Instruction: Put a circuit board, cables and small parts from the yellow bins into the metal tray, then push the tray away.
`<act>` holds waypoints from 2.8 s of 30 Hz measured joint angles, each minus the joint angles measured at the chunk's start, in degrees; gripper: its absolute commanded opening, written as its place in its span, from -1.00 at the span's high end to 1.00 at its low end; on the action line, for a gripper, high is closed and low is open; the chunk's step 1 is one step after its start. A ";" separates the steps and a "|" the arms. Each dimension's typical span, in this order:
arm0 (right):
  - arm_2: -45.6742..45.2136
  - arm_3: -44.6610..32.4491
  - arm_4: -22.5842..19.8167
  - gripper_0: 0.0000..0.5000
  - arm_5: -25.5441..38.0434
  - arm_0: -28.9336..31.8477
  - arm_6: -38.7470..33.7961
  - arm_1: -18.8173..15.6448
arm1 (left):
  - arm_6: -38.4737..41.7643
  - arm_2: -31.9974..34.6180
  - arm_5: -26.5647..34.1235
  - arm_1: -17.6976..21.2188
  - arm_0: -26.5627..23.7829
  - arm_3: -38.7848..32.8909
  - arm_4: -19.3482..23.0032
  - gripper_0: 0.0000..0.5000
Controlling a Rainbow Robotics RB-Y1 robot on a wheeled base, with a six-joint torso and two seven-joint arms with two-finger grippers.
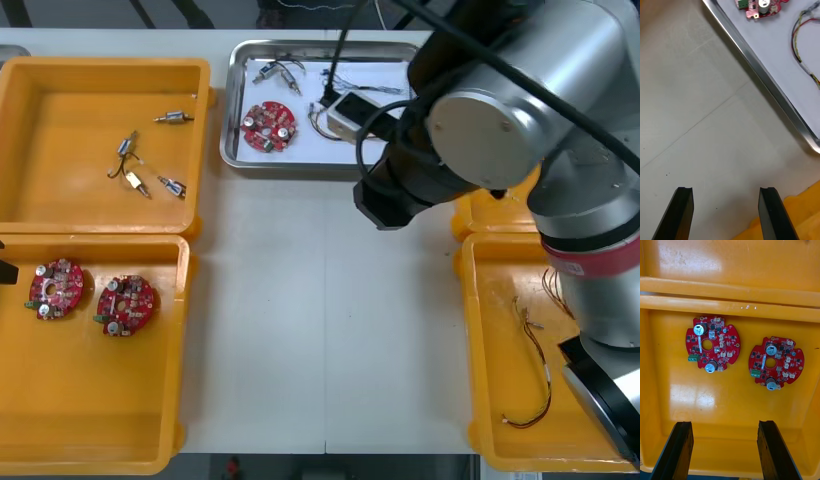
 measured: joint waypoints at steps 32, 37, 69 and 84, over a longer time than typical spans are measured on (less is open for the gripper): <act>-34.72 -15.88 -7.08 -1.00 0.02 32.47 -8.74 -14.49 | 0.00 0.00 0.00 0.01 0.03 -0.01 -0.02 -1.00; -36.14 -15.85 -6.99 -1.00 0.02 33.44 -8.74 -15.04 | 0.00 0.00 0.00 0.01 0.03 -0.01 -0.02 -1.00; -41.26 -11.06 -11.11 -1.00 0.02 38.27 -15.37 -16.20 | 0.00 0.00 0.00 0.01 0.03 -0.01 -0.03 -1.00; -41.25 -11.06 -11.11 -1.00 0.02 38.27 -15.37 -16.47 | 0.00 0.00 0.00 0.01 0.03 -0.01 -0.03 -1.00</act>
